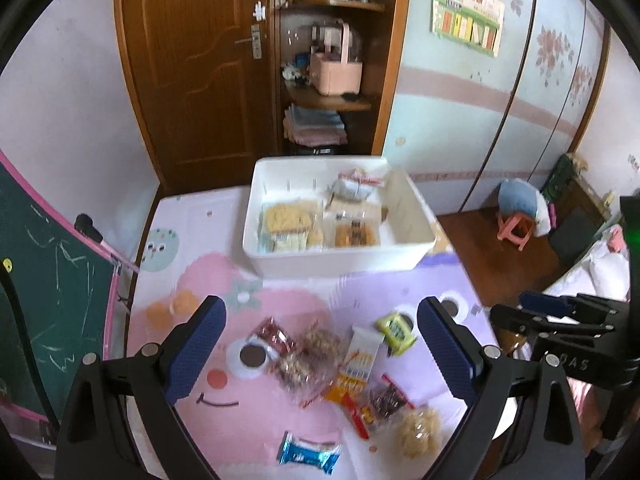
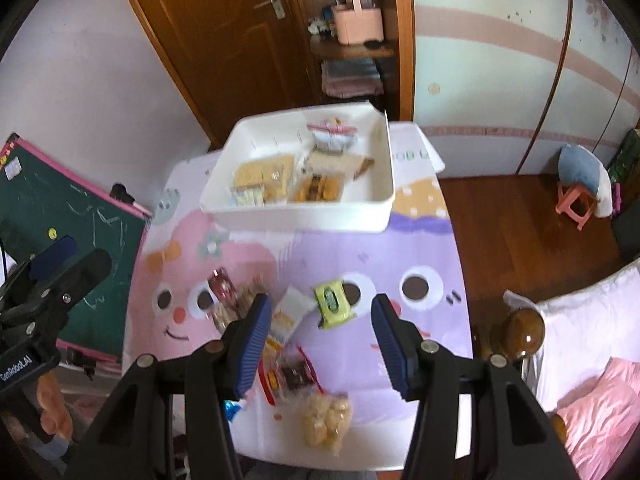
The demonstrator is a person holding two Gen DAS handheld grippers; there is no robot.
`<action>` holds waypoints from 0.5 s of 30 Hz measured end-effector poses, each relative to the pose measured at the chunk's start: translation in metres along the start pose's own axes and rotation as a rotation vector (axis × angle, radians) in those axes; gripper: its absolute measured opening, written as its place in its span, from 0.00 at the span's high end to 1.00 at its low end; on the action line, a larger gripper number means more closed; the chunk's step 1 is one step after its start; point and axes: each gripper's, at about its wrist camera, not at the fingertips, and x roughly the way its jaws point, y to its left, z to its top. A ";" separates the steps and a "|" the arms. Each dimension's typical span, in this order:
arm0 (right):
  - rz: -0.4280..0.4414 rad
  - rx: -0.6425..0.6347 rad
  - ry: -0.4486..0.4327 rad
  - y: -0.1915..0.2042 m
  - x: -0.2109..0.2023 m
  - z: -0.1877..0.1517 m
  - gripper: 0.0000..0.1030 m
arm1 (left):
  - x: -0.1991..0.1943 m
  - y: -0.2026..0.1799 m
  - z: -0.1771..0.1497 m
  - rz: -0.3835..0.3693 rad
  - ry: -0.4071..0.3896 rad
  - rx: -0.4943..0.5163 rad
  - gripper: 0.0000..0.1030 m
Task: Organize snacks
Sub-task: 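Move both tools back over the remaining snacks on the tablecloth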
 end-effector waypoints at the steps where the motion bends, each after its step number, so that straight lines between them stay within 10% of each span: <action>1: -0.006 -0.003 0.008 -0.001 0.003 -0.004 0.49 | 0.004 0.000 -0.006 0.007 0.016 0.002 0.07; 15: -0.049 0.035 0.272 -0.015 0.087 -0.088 0.49 | 0.082 0.033 -0.114 0.025 0.330 -0.125 0.07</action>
